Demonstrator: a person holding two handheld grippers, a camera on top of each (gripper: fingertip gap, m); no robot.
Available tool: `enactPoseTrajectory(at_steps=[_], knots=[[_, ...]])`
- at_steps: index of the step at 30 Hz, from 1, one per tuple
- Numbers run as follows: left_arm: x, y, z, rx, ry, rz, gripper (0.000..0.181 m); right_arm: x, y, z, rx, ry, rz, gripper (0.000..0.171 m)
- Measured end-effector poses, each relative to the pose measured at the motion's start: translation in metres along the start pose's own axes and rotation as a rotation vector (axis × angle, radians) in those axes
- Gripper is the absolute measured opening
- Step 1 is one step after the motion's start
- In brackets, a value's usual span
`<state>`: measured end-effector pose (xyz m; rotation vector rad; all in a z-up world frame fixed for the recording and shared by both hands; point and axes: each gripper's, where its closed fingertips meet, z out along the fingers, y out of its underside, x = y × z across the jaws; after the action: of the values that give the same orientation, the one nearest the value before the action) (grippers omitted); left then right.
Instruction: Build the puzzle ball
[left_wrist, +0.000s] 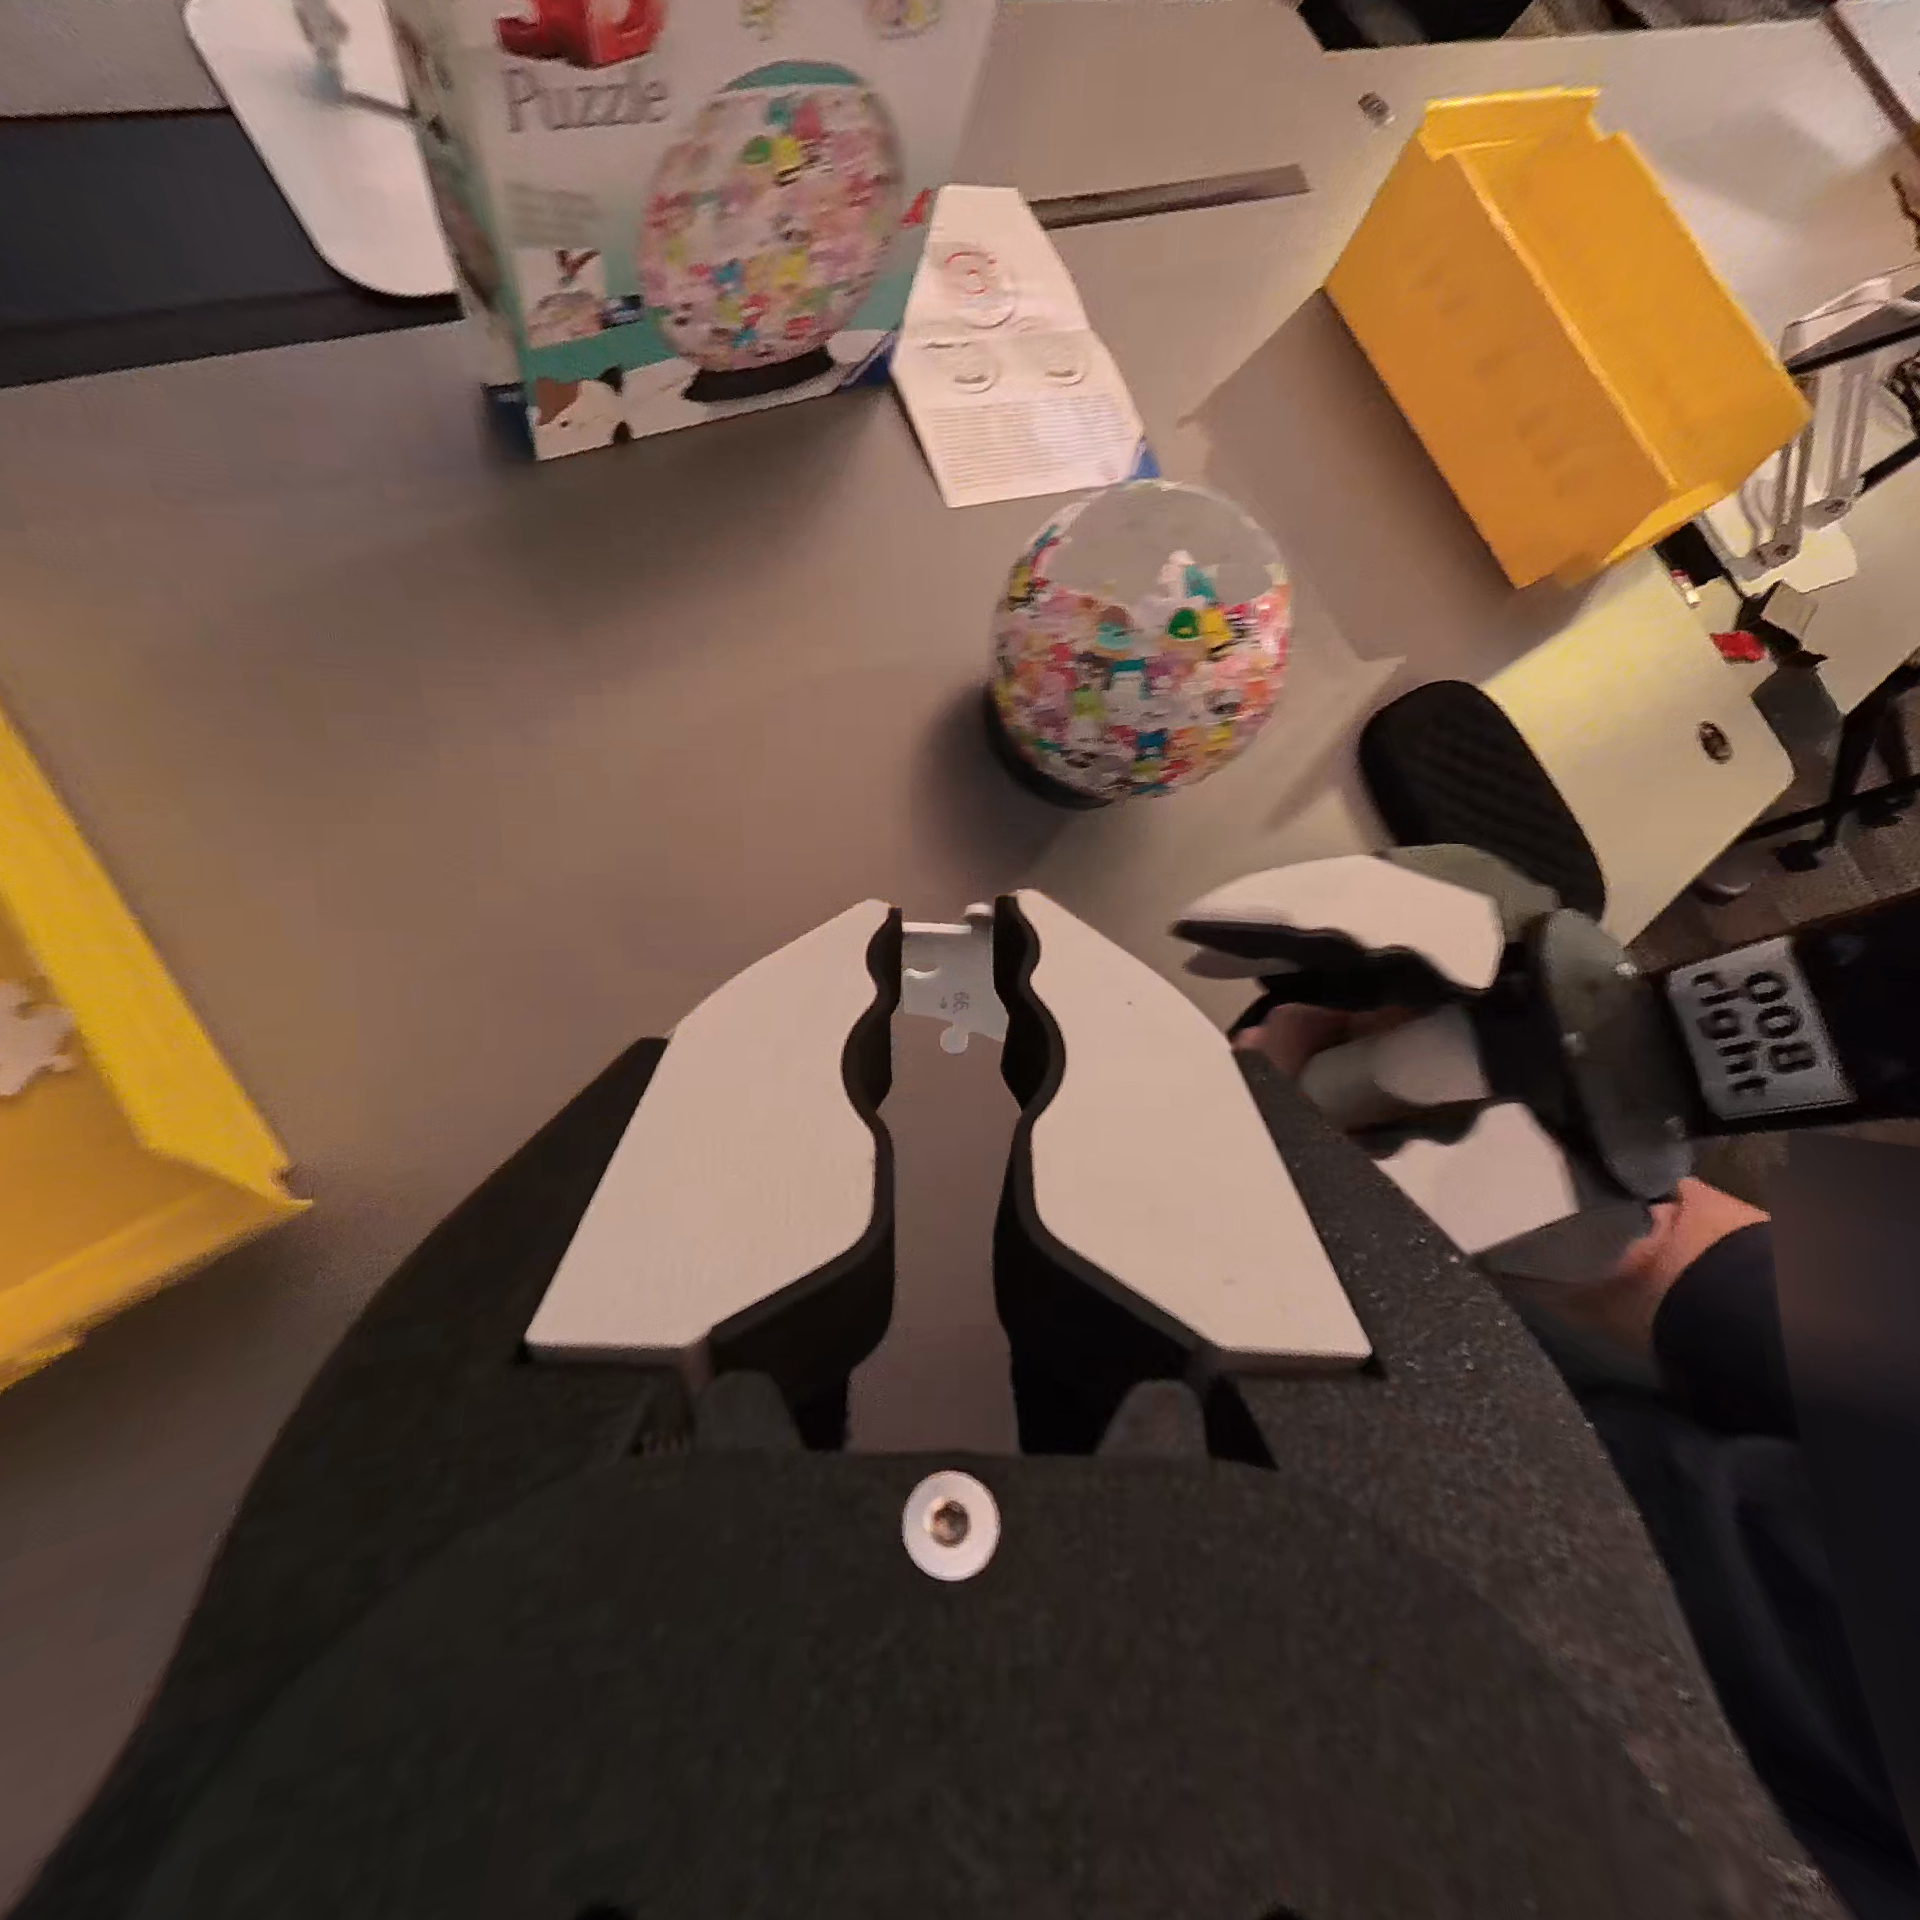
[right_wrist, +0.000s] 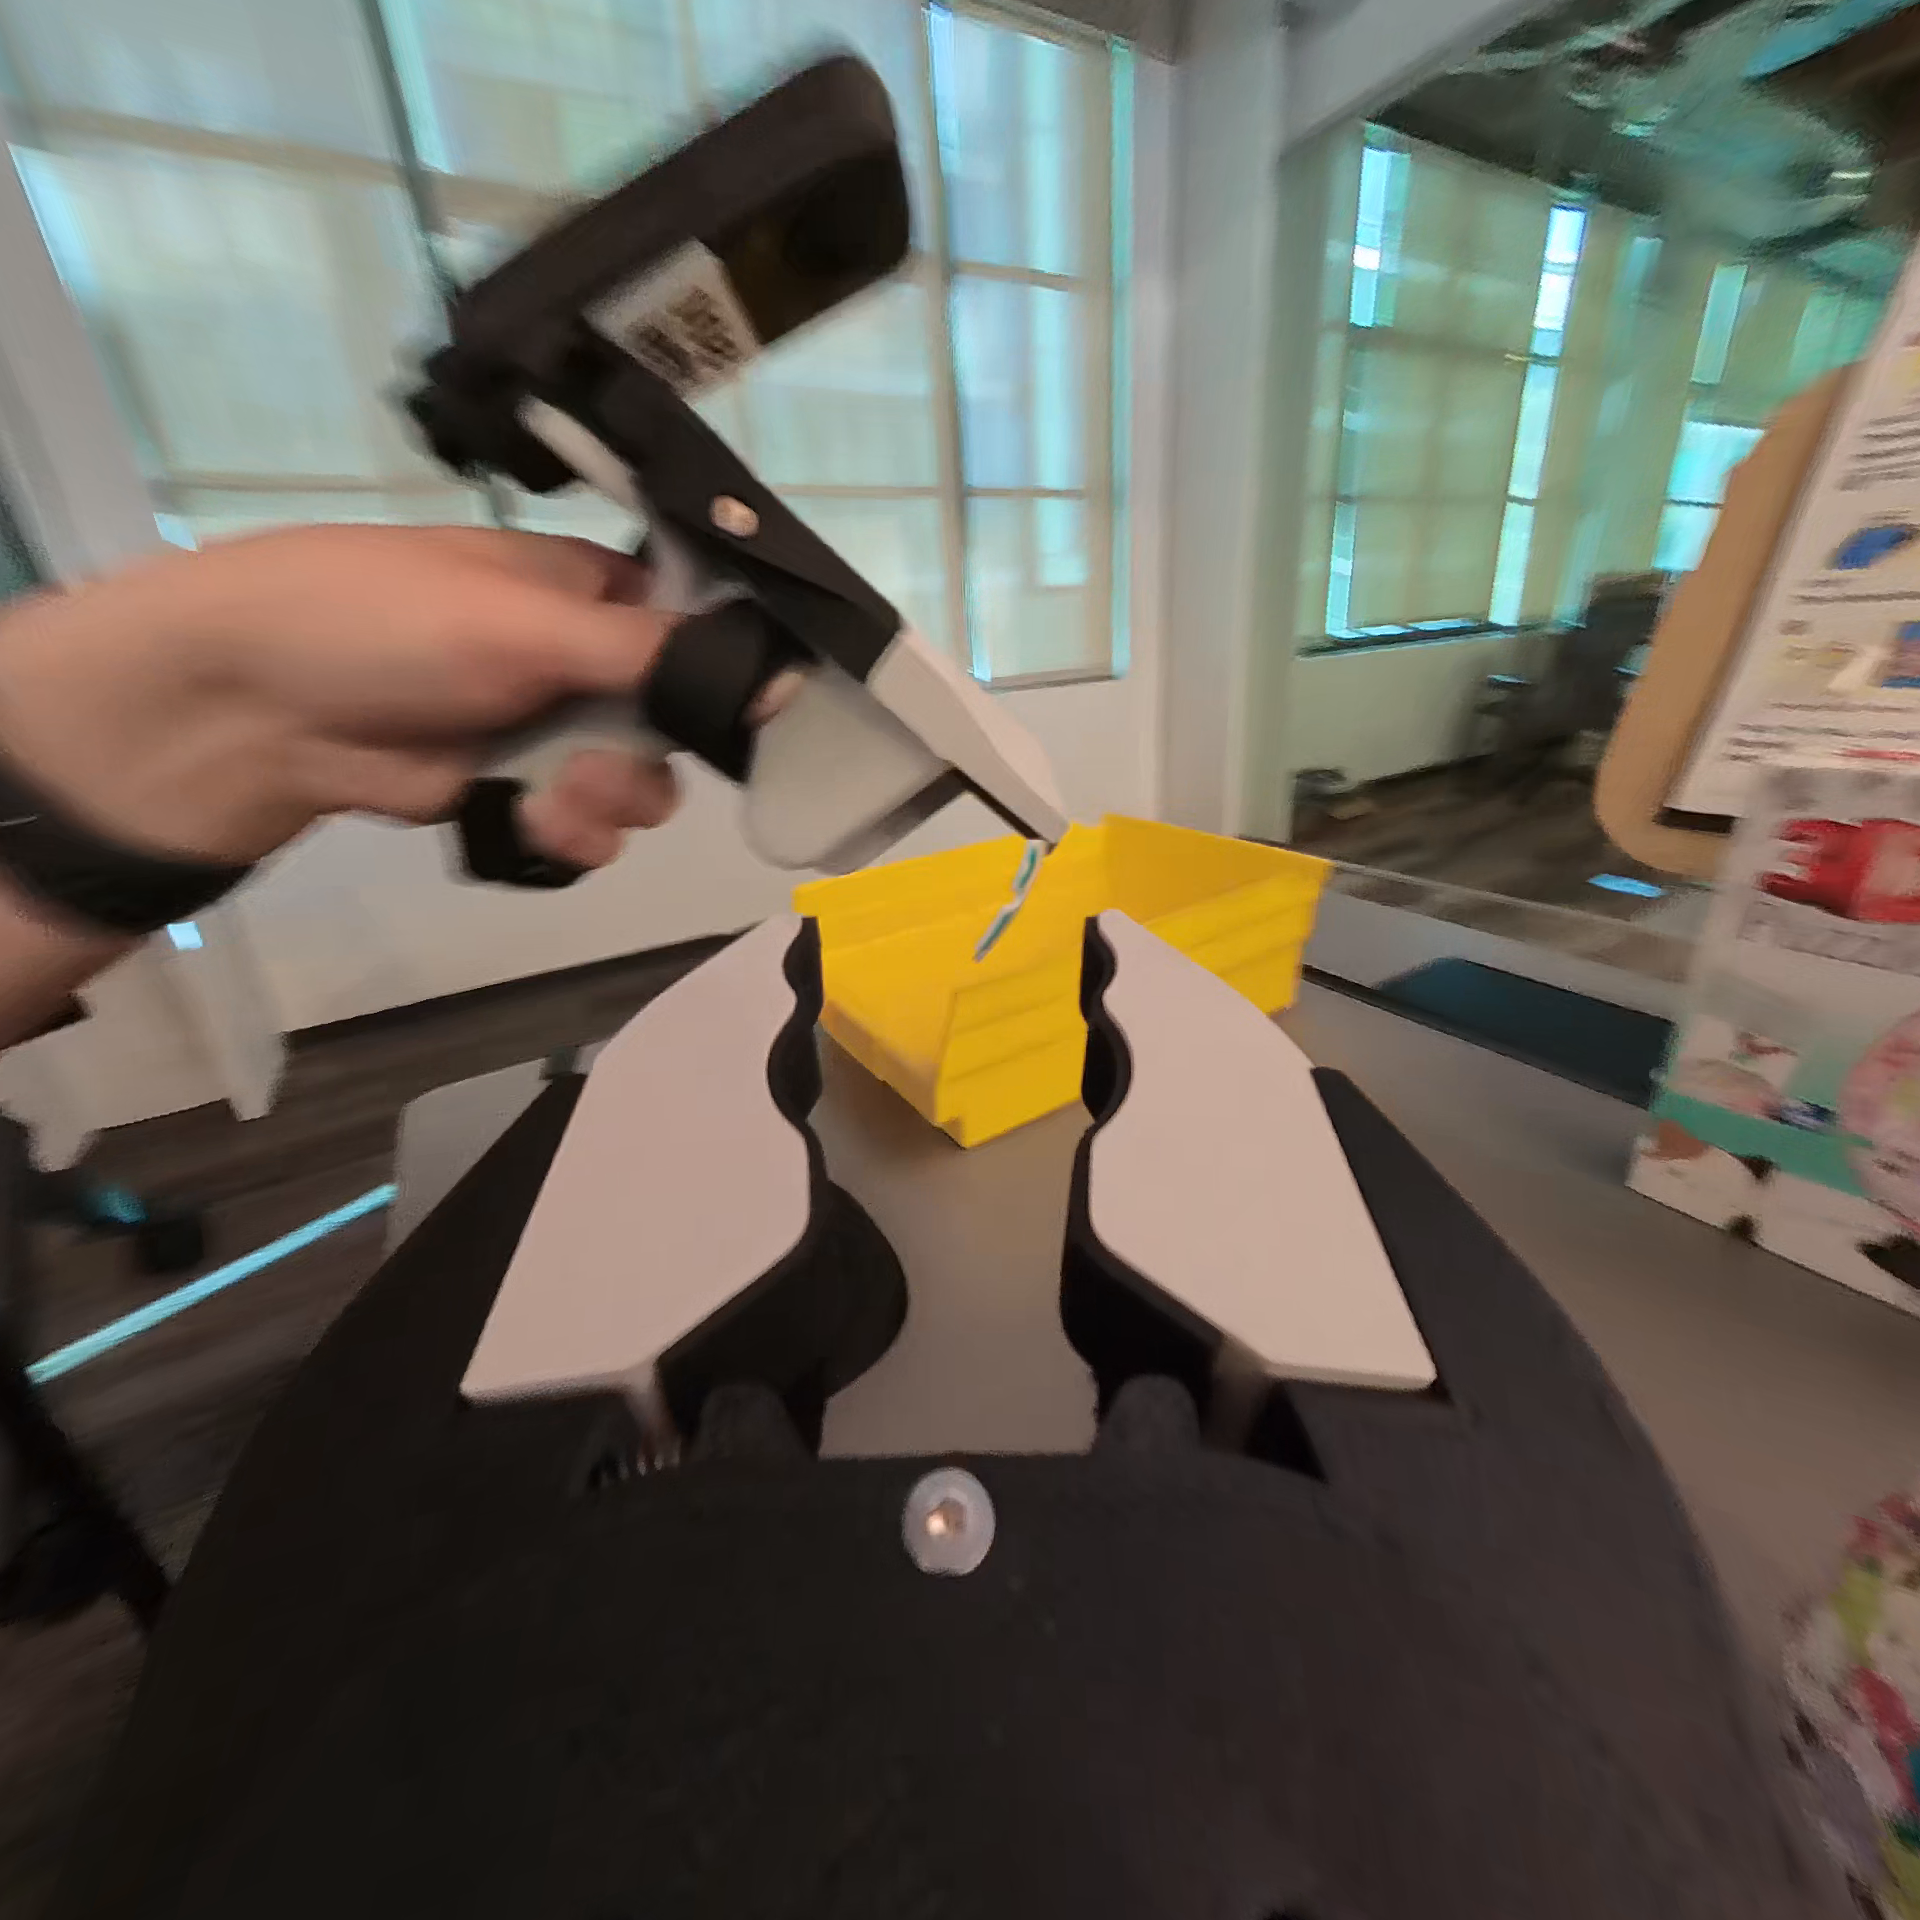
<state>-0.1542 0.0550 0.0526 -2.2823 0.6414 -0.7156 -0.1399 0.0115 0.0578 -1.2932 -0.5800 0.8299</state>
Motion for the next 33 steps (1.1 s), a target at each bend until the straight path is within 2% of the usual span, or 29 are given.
enactPoseTrajectory(at_steps=[5,8,10,12,16,19,21,23,26,30,33], knots=[[0.050,0.001,0.000,0.070,0.065,-0.049,0.017,0.011,0.001,-0.011,-0.021,0.089,0.045,0.041],[0.067,0.002,0.004,0.088,0.081,-0.054,0.017,0.015,-0.002,-0.019,-0.003,0.060,0.123,0.037],[0.074,0.001,0.007,0.109,0.092,-0.058,0.017,0.015,-0.010,-0.029,0.038,0.019,0.147,0.009],[0.080,0.004,0.009,0.107,0.111,-0.046,0.017,0.021,-0.009,-0.036,0.019,0.014,0.144,0.003],[0.083,0.013,0.010,0.114,0.118,0.052,0.028,0.020,-0.006,-0.056,-0.109,-0.169,0.232,0.003],[0.111,0.033,0.019,0.069,0.277,0.136,0.029,0.011,-0.013,-0.083,-0.221,-0.376,0.352,0.003],[0.130,0.046,0.029,0.061,0.374,0.190,0.028,0.007,-0.005,-0.103,-0.356,-0.453,0.387,0.003],[0.144,0.061,0.040,0.057,0.433,0.254,0.023,0.004,0.005,-0.121,-0.448,-0.479,0.344,0.003],[0.159,0.089,0.060,-0.006,0.513,0.347,0.003,0.003,0.023,-0.143,-0.520,-0.482,0.323,0.003],[0.159,0.106,0.087,-0.047,0.546,0.354,0.003,0.011,0.051,-0.160,-0.567,-0.465,0.349,0.003],[0.156,0.101,0.094,-0.014,0.600,0.299,0.002,0.021,0.054,-0.161,-0.493,-0.448,0.382,0.003]])
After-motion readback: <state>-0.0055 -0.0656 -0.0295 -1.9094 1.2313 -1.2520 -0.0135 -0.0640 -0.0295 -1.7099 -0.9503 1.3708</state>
